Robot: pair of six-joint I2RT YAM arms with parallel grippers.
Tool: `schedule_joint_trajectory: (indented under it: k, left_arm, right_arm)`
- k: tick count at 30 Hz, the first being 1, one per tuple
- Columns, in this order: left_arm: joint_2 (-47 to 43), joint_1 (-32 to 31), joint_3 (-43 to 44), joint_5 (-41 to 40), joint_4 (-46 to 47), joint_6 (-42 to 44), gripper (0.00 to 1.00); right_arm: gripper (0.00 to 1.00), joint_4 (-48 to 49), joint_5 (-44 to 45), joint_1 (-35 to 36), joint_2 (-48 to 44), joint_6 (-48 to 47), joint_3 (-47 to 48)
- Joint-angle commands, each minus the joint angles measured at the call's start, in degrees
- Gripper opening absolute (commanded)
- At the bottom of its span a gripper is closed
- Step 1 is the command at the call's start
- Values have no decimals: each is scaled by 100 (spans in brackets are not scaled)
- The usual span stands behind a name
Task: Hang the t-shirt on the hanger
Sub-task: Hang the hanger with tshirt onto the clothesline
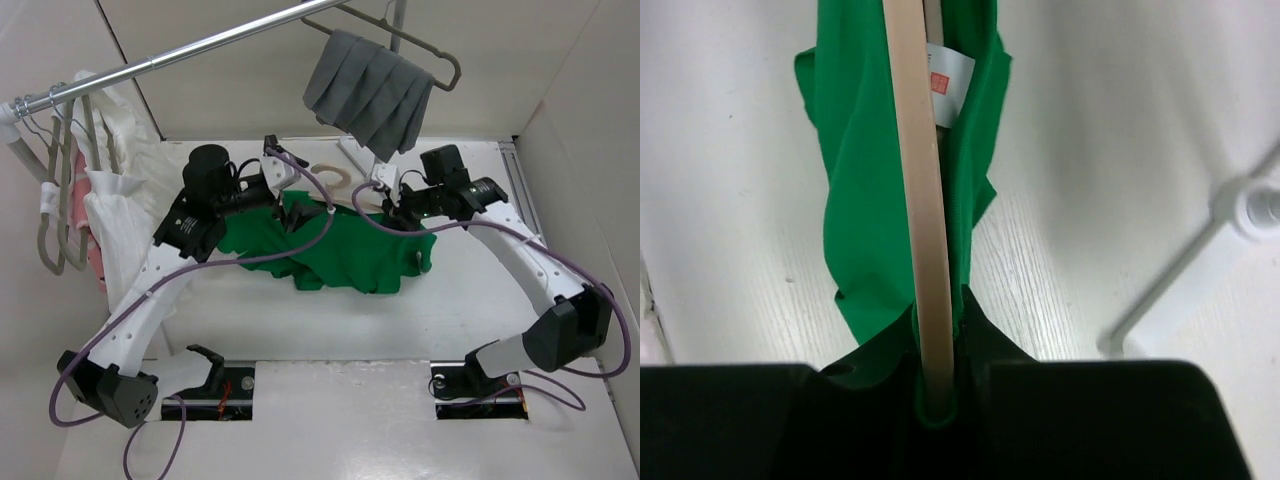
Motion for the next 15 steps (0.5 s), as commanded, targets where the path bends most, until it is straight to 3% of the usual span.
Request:
schedule_joint_trajectory:
  k: [1, 8, 15]
  left_arm:
    - [-438, 16, -240, -1005, 1142, -531, 100]
    - [-939, 16, -733, -2343, 2101, -1190, 100]
    - [-1563, -89, -1453, -2134, 2101, -1402, 100]
  right_arm:
    - [0, 246, 101, -229, -394, 668, 382]
    - [0, -510, 609, -388, -26, 906, 1822]
    - [0, -1257, 997, -503, 1063, 1266, 4643]
